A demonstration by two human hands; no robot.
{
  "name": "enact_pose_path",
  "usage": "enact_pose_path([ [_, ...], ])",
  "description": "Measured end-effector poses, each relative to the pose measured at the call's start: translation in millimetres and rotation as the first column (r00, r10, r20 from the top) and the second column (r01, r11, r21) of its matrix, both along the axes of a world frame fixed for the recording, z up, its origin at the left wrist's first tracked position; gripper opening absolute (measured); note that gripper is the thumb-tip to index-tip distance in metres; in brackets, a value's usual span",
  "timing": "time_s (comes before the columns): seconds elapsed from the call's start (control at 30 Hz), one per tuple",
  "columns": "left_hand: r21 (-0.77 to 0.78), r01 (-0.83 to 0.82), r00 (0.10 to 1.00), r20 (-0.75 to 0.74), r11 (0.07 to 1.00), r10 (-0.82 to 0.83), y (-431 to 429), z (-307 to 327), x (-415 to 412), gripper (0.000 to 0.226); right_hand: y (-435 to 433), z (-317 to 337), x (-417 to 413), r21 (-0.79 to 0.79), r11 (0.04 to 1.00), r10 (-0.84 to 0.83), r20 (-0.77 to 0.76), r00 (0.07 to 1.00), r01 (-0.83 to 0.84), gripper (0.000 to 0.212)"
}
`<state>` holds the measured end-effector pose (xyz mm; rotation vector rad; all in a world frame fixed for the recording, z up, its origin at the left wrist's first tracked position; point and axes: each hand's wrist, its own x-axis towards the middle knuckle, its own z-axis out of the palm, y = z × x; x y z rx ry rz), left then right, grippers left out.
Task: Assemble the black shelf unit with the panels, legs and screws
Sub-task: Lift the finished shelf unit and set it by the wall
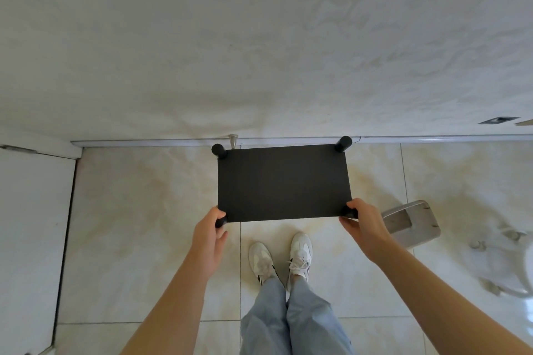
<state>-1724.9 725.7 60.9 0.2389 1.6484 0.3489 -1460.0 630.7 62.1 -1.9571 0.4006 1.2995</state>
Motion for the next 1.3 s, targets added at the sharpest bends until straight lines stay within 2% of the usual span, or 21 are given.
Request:
enact_pose_path([
  [0.13,0.008,-0.059,0.998,0.002,0.998,0.059,-2.3,-7.5,2.5,0.011,-0.3,-4.0,-0.5,0.009,0.997,0.078,0.020,0.997,-0.078,0.018],
  [0.23,0.055,-0.051,0.998,-0.022,0.997,0.052,-6.6,-14.8,3.2,0.018,-2.9,-7.5,-0.4,-0.025,0.980,0.201,0.056,0.978,-0.199,0.021],
  [0.3,0.072,0.011,0.999,-0.037,0.997,-0.008,-9.2,-16.4,-0.1,0.028,-4.9,-8.1,3.8,-0.060,0.947,0.320,0.073,0.944,-0.316,0.022],
  [0.4,0.056,0.178,0.983,-0.060,0.982,-0.175,-2.7,-20.7,-8.3,0.027,-5.2,-10.6,14.4,-0.065,0.850,0.526,0.018,0.851,-0.524,0.019],
  [0.5,0.016,0.344,0.931,-0.131,0.939,-0.340,13.4,-29.3,-10.5,0.035,3.9,-12.9,23.6,-0.060,0.727,0.686,0.025,0.727,-0.684,0.035],
  [0.57,0.044,0.486,0.862,-0.188,0.873,-0.471,25.1,-30.7,-8.4,0.034,15.3,-14.4,28.2,-0.061,0.729,0.684,0.101,0.723,-0.682,0.039],
  [0.63,0.122,0.528,0.845,-0.174,0.840,-0.506,34.9,-29.1,-3.6,0.027,25.3,-19.0,32.3,-0.040,0.766,0.640,0.146,0.754,-0.642,0.045],
  [0.8,0.169,0.495,0.863,-0.205,0.852,-0.461,53.1,-31.7,15.4,0.042,37.4,-26.6,31.0,-0.012,0.785,0.611,0.176,0.772,-0.619,0.049],
  [1.0,0.176,0.483,0.870,-0.210,0.857,-0.447,51.3,-33.7,18.0,0.045,40.5,-31.0,28.6,-0.026,0.791,0.602,0.210,0.770,-0.611,0.050],
  [1.3,0.199,0.430,0.898,-0.196,0.881,-0.394,61.5,-36.3,23.5,0.034,42.7,-35.8,32.7,-0.036,0.817,0.569,0.219,0.793,-0.576,0.051],
])
